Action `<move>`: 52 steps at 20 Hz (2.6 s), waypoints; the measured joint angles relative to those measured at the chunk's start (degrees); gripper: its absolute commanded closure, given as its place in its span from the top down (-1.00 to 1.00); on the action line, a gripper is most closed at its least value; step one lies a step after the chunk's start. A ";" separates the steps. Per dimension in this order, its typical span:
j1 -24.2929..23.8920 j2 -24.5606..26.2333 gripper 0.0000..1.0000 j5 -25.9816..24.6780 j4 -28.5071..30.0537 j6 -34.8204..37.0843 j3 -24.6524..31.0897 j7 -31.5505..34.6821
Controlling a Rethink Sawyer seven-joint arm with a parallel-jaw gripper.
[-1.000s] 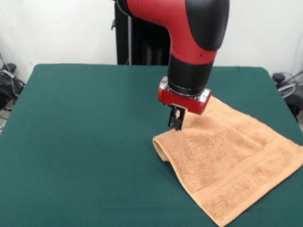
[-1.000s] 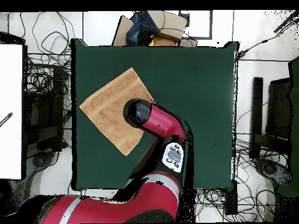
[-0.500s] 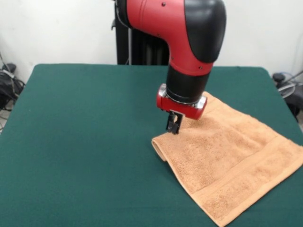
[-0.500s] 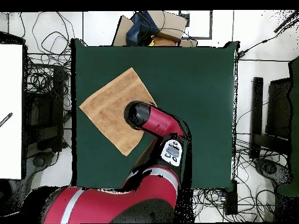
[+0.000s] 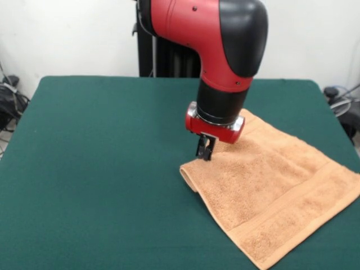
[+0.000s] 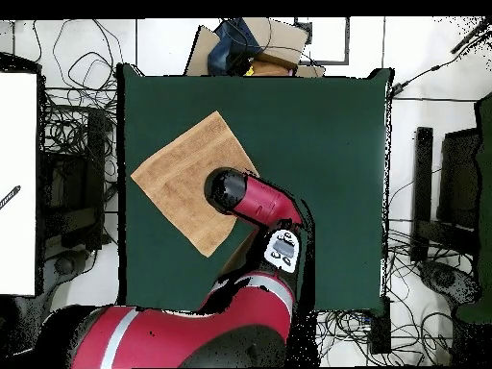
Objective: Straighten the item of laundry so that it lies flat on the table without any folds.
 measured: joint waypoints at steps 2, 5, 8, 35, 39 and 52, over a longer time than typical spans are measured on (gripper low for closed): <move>0.00 0.01 -1.00 -0.18 0.00 -0.05 0.01 0.00; 0.00 0.01 -1.00 -0.49 -0.01 -0.06 0.01 0.00; 0.00 0.00 -1.00 -0.86 -0.01 -0.06 0.02 0.00; -1.04 -4.14 -1.00 -2.00 0.91 -1.95 1.24 0.00; -1.88 -3.68 -1.00 -3.05 0.94 -4.25 2.09 0.00; -3.74 -2.93 -1.00 -6.38 3.17 -8.88 4.03 0.00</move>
